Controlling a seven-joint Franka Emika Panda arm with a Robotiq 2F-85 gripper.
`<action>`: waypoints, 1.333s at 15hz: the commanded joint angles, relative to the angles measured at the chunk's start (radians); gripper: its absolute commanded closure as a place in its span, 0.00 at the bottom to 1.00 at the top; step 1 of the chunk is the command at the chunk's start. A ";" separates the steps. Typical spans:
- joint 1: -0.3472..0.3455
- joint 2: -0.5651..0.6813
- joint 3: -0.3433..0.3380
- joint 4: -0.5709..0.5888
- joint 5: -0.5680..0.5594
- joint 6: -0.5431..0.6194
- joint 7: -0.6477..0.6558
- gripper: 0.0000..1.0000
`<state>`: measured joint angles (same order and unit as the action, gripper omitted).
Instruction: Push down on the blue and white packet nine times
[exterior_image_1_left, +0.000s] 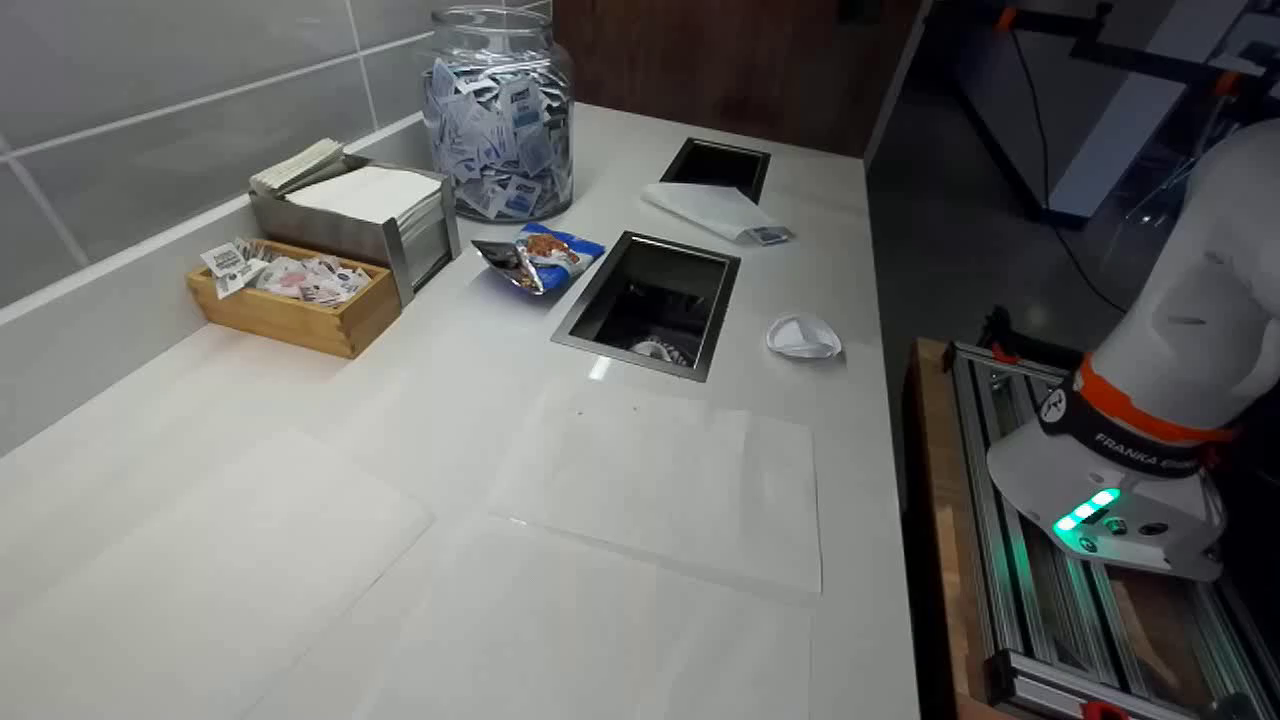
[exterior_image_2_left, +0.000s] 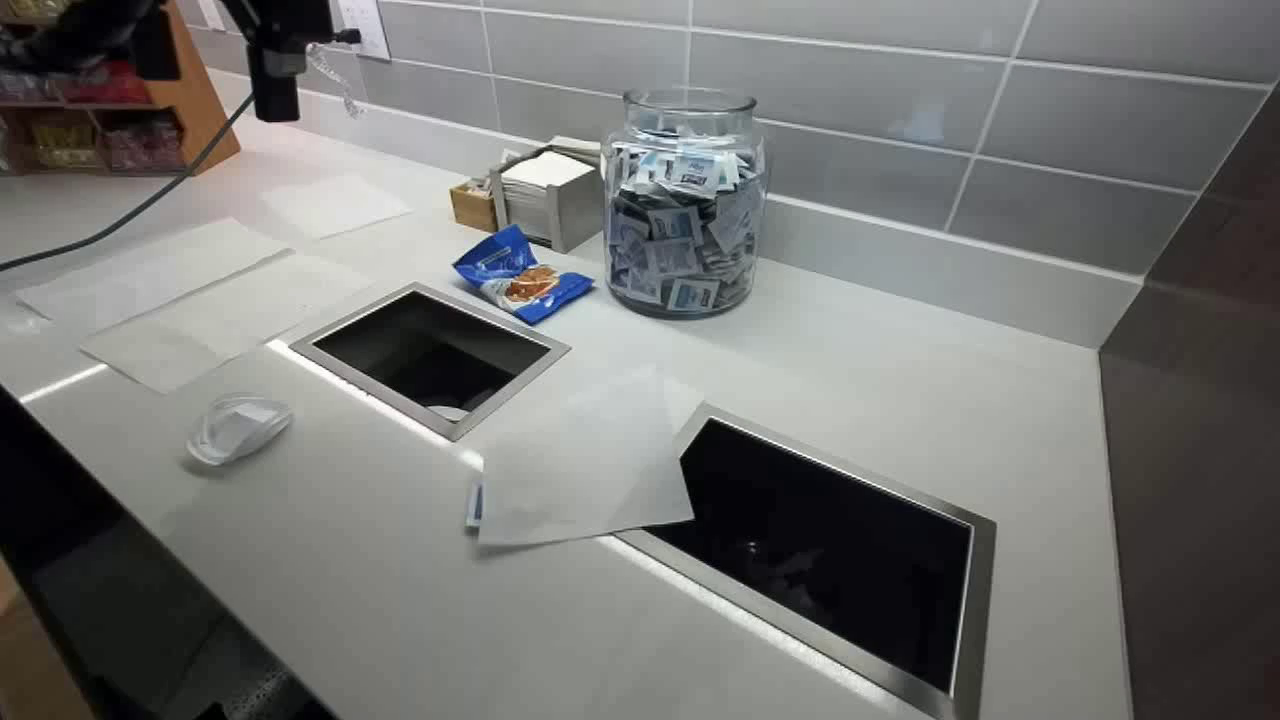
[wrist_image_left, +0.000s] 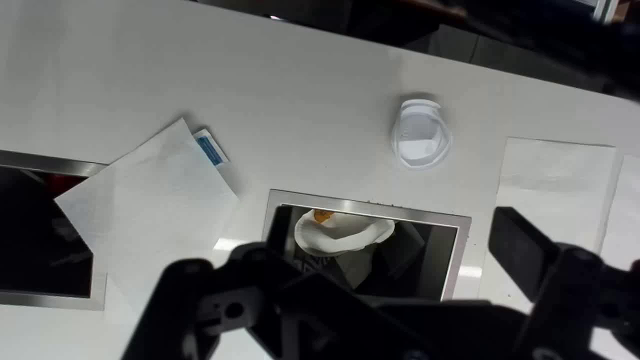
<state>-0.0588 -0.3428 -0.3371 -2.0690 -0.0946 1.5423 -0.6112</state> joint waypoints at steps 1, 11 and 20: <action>-0.025 0.004 0.021 0.003 0.007 -0.002 -0.007 0.00; -0.037 0.034 0.034 0.002 0.009 0.002 0.082 0.00; -0.024 0.187 0.116 -0.039 0.180 0.399 0.361 0.00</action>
<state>-0.0739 -0.2171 -0.2469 -2.0968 0.0129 1.8299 -0.2998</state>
